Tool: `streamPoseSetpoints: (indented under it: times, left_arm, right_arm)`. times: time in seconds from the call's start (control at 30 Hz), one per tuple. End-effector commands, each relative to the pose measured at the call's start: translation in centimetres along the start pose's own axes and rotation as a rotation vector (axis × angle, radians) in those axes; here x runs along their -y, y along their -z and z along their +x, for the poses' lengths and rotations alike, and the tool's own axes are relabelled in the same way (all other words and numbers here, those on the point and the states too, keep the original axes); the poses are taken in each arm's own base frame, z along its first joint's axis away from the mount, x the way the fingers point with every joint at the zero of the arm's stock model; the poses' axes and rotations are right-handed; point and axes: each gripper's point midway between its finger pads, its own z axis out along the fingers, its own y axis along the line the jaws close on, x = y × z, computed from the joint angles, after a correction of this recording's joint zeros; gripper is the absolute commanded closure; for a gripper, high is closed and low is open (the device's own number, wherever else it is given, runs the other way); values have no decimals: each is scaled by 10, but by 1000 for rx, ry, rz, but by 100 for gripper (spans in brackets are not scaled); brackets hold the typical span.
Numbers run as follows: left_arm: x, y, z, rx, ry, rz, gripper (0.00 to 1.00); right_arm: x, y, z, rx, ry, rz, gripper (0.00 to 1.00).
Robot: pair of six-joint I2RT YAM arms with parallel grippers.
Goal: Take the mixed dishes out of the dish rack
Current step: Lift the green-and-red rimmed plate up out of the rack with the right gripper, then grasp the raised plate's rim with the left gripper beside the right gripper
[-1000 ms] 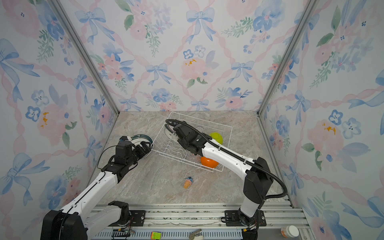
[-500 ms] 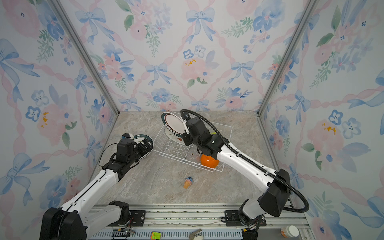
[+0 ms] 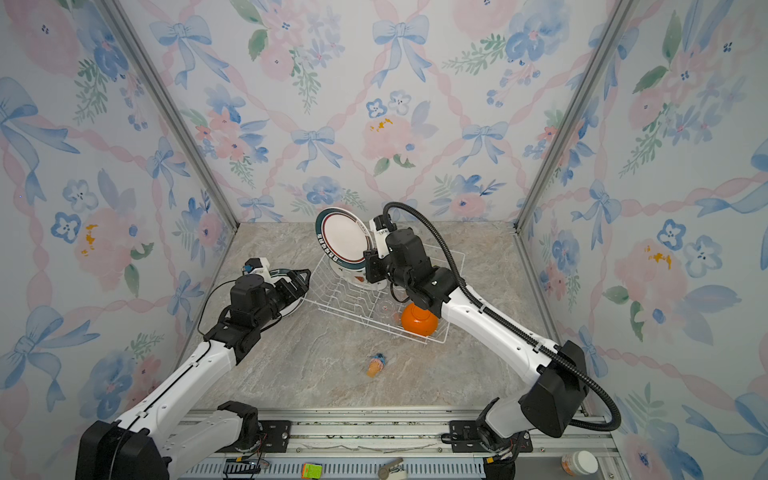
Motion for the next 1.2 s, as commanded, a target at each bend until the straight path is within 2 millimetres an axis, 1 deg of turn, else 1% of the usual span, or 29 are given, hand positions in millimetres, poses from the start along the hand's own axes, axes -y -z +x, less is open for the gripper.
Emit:
streamPoseSetpoints:
  times: [0.0, 0.2, 0.33, 0.6, 0.87, 1.17]
  left_arm:
    - [32, 7, -25, 78, -9, 107, 2]
    - [42, 7, -32, 98, -7, 140, 2]
    - [45, 7, -35, 111, -9, 152, 2]
    - [48, 6, -37, 131, 0, 181, 2]
    - [55, -3, -34, 119, 29, 211, 2]
    - [71, -10, -38, 152, 50, 285, 2]
  right_arm:
    - [-15, 0, -21, 89, -82, -93, 100]
    - [-26, -9, -21, 74, -128, -152, 100]
    - [-31, -10, -24, 73, -140, -177, 100]
    - [-36, -13, -25, 66, -153, -197, 100]
    - [-40, -16, -30, 62, -161, -213, 100]
    - [-43, -22, -43, 112, -224, -236, 100]
